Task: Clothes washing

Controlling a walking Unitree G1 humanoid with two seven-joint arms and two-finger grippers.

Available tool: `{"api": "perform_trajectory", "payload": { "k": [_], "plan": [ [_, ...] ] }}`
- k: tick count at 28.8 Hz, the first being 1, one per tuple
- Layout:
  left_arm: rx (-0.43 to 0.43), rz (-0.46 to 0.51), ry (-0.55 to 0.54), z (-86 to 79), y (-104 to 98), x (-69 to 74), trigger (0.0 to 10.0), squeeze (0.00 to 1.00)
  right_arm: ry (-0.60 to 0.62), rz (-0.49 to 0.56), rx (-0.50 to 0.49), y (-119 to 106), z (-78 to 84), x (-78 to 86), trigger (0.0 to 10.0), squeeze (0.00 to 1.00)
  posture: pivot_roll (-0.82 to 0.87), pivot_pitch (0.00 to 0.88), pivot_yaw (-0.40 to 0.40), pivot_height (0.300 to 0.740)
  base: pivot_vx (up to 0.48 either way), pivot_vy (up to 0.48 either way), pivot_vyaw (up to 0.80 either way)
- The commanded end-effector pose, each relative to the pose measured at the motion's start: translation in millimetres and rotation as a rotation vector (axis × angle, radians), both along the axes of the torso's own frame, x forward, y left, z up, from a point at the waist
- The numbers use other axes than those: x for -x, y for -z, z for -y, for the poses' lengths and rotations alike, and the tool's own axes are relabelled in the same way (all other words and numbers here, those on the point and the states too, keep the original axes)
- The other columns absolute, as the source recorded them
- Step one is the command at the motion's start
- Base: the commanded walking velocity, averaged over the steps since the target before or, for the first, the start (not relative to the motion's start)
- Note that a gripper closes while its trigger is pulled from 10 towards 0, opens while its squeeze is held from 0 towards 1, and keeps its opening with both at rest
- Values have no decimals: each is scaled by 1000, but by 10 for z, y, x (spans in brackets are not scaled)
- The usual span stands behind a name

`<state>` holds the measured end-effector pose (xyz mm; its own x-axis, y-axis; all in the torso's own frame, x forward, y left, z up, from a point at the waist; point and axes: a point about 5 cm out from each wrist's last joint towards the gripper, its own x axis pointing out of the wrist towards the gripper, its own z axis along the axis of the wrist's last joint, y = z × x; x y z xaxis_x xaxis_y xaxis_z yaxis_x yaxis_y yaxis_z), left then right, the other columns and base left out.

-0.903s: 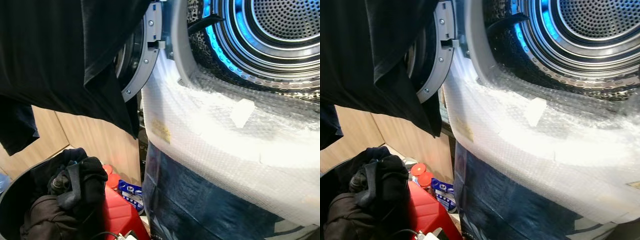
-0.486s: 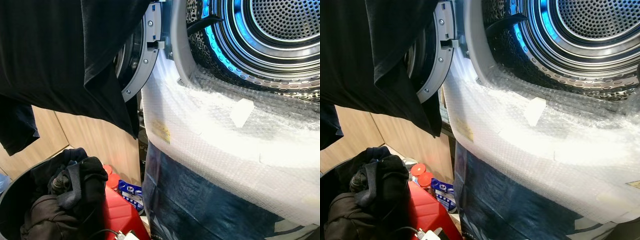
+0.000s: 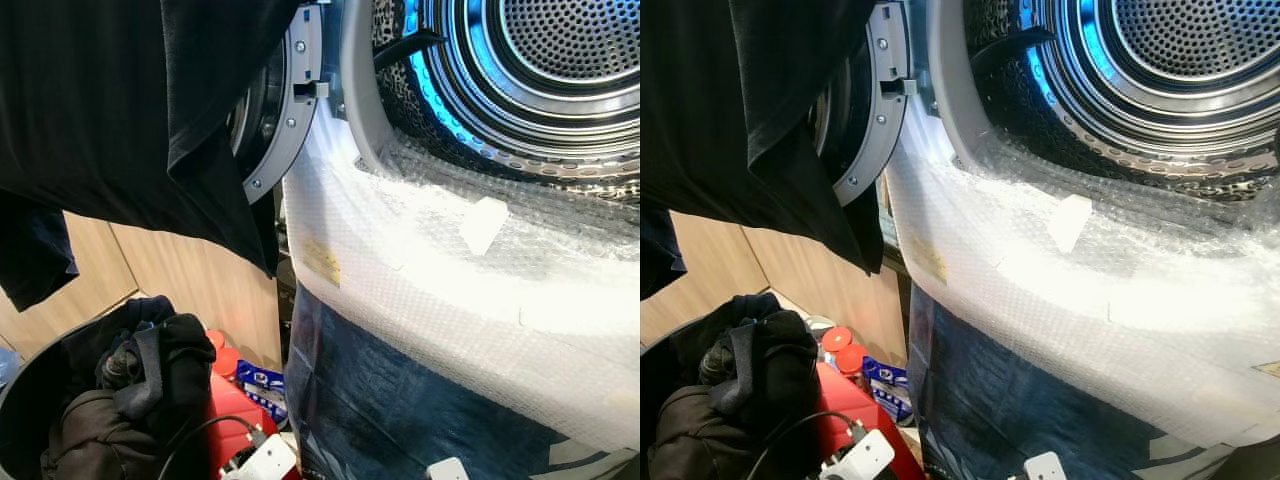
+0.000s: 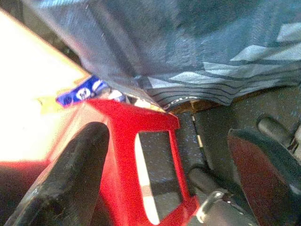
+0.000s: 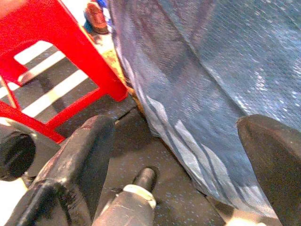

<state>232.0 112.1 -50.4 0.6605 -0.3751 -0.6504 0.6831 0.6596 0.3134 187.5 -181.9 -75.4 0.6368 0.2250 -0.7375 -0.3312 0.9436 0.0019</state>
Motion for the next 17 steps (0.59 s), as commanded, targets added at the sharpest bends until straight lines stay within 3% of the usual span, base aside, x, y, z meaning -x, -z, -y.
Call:
{"api": "perform_trajectory", "payload": {
  "k": [1, 7, 17],
  "plan": [
    [-14, 0, 35, 20, 0, 2, 10000, 0, -10, 27, -14, -37, -3, -55, 10000, 0, -42, 0, 24, 740, 0, 0, 0],
    [1, 29, 86, 131, -80, -91, 10000, 0, -43, 49, -39, -58, -13, -59, 10000, 0, -51, 0, 31, 740, 0, 0, 0],
    [-2, 38, 218, 294, -142, -128, 10000, 0, -99, 82, -90, -96, -41, -70, 10000, 0, -62, 0, 43, 740, 0, 0, 0]
  ]
}}
